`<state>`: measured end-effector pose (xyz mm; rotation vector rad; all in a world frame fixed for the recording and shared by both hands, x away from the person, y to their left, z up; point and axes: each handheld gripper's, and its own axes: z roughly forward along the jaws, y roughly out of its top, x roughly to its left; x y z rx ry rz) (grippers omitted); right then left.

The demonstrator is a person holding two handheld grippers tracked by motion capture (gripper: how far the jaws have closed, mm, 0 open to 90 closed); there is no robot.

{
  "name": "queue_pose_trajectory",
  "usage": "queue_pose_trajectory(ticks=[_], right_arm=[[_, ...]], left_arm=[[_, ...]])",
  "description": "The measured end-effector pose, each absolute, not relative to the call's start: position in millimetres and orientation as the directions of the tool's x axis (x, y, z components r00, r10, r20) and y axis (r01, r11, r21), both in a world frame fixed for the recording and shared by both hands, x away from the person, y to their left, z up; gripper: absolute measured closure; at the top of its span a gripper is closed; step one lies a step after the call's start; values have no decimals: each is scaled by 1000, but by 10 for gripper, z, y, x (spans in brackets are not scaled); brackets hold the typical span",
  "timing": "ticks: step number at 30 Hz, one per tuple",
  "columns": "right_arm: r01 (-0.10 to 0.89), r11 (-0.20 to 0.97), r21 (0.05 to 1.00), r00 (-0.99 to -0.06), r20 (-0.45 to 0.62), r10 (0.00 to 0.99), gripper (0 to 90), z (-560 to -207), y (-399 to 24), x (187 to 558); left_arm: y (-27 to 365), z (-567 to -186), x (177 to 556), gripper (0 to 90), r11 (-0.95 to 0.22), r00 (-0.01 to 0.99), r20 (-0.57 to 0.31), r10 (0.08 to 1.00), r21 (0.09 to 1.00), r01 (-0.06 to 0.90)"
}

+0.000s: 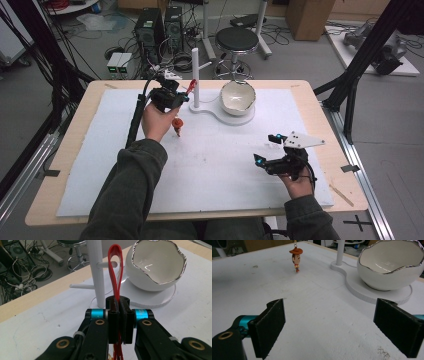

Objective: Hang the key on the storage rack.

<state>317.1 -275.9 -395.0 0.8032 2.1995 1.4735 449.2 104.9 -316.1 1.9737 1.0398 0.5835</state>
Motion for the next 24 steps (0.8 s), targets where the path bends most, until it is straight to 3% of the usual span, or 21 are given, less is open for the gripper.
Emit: queue_pose_trajectory(ticks=[24], right_arm=[[245,292,925,-774,5,633,94,-3953,-2750,3176]], left_arm=[[1019,-3232,4564,863,-338,537,34,843,810,479]])
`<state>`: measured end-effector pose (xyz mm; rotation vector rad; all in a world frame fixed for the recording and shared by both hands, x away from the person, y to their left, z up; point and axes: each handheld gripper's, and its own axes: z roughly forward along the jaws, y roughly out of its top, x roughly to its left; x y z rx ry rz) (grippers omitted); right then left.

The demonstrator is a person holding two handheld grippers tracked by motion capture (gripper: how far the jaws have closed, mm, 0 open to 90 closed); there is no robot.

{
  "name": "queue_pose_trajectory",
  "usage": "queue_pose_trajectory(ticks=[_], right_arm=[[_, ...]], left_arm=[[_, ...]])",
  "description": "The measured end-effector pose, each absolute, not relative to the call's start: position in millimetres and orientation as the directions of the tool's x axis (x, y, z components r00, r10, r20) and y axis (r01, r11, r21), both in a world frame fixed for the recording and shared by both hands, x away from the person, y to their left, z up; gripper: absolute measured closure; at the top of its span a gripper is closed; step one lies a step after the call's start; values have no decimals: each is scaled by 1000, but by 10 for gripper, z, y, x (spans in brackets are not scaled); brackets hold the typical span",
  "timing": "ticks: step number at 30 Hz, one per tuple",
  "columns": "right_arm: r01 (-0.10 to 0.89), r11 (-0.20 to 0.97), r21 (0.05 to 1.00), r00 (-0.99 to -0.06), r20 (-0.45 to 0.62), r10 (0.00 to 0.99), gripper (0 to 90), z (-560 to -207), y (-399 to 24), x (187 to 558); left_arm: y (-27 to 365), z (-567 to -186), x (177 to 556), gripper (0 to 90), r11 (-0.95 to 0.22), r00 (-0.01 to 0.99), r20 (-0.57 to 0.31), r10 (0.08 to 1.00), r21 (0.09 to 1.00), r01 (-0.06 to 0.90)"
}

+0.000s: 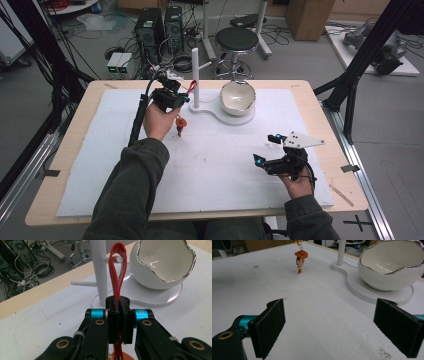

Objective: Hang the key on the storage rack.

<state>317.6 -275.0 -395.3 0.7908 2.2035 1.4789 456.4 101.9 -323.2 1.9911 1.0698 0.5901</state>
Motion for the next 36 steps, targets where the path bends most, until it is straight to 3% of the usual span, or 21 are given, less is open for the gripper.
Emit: queue_pose_trajectory(ticks=[36], right_arm=[[244,292,925,-772,3,636,94,-3954,-2760,3174]], left_arm=[[992,-3352,4671,845,-333,523,21,852,793,510]])
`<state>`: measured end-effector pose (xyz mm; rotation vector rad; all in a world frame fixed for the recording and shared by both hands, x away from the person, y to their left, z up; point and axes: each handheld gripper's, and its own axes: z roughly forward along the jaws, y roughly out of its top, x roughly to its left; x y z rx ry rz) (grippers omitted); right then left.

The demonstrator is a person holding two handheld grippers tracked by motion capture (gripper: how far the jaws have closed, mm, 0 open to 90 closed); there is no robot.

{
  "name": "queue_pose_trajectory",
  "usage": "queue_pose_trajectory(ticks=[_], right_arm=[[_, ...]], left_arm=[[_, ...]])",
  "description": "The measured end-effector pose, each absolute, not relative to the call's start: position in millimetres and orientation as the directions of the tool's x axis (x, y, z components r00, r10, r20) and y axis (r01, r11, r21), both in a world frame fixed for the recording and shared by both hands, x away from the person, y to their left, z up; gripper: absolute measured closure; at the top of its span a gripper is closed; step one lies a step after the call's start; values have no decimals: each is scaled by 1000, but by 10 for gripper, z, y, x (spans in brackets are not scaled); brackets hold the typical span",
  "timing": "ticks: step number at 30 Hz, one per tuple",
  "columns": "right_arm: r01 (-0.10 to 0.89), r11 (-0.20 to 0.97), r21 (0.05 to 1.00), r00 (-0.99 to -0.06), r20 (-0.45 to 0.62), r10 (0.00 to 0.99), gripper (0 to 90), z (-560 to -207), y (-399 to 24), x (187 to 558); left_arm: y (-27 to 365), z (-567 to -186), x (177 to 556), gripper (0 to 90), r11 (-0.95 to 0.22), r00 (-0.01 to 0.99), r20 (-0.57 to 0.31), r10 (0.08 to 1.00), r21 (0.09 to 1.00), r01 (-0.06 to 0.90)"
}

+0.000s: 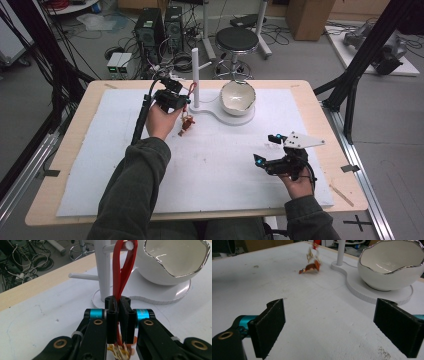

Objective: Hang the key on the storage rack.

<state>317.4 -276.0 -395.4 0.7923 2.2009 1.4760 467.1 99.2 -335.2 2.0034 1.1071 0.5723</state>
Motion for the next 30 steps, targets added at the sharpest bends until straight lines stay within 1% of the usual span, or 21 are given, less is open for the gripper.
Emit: queue_pose_trajectory(ticks=[3,4,5,7,8,11,17,21,30], right_arm=[[243,292,925,-772,2,636,94,-3955,-2760,3174],[243,292,925,-773,3,634,94,-3955,-2757,3175],[243,292,925,-773,3,634,94,-3955,-2757,3175],[241,294,925,-772,-1,635,94,-3957,-2754,3172],[240,296,925,-773,-2,635,94,-3956,-2755,3171],[246,294,924,-773,4,635,94,-3958,-2756,3177],[247,297,922,-772,2,635,94,-3960,-2749,3175],[246,300,922,-773,0,635,94,-3965,-2749,3182],[247,295,923,-771,2,637,94,-3971,-2761,3190]], left_arm=[[1005,-3340,4672,835,-329,525,17,851,797,507],[1015,-3336,4683,864,-323,519,17,854,801,504],[1015,-3336,4683,865,-323,519,17,854,801,504],[1027,-3338,4696,861,-306,514,1,857,806,507],[1024,-3338,4693,846,-309,515,5,857,806,506],[980,-3318,4670,859,-306,538,4,843,825,474],[946,-3323,4695,883,-293,552,-15,834,836,464],[916,-3330,4734,890,-277,557,-32,830,843,461],[874,-3361,4815,894,-270,545,-31,838,844,463]])
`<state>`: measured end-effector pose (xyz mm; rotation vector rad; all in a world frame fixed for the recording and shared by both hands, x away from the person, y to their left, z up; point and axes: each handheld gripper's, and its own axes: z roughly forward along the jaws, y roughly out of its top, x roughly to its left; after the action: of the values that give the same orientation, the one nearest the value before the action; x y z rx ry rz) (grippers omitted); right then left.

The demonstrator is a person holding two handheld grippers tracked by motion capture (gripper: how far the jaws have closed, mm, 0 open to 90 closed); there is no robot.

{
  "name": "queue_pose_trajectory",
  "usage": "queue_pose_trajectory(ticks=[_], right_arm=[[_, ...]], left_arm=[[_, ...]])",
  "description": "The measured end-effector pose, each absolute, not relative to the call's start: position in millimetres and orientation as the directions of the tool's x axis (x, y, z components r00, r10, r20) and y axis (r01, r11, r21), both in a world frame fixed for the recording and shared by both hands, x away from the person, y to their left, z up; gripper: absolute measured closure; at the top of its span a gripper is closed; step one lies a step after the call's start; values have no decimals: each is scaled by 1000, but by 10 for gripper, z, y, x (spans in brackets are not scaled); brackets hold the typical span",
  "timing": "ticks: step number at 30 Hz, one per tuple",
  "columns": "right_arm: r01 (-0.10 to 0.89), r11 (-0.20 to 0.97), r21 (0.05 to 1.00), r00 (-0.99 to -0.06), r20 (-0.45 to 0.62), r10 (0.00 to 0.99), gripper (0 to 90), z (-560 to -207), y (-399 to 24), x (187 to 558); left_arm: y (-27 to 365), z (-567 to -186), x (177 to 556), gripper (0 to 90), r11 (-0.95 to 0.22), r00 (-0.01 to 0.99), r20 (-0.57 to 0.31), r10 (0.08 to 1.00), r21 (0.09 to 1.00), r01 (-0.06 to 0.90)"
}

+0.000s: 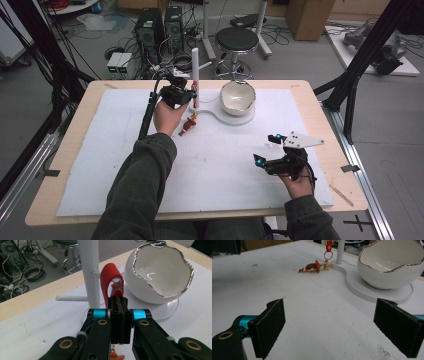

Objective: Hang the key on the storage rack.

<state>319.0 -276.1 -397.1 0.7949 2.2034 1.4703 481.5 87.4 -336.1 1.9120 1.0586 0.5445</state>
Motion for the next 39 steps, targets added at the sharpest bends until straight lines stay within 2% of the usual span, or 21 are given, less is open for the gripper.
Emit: queue_pose_trajectory(ticks=[21,39], right_arm=[[250,298,921,-773,5,634,94,-3978,-2758,3193],[254,295,921,-772,9,635,94,-3976,-2759,3183]], left_arm=[[847,-3371,4852,869,-270,533,-6,846,857,439],[979,-3341,4690,825,-281,583,-21,812,861,423]])
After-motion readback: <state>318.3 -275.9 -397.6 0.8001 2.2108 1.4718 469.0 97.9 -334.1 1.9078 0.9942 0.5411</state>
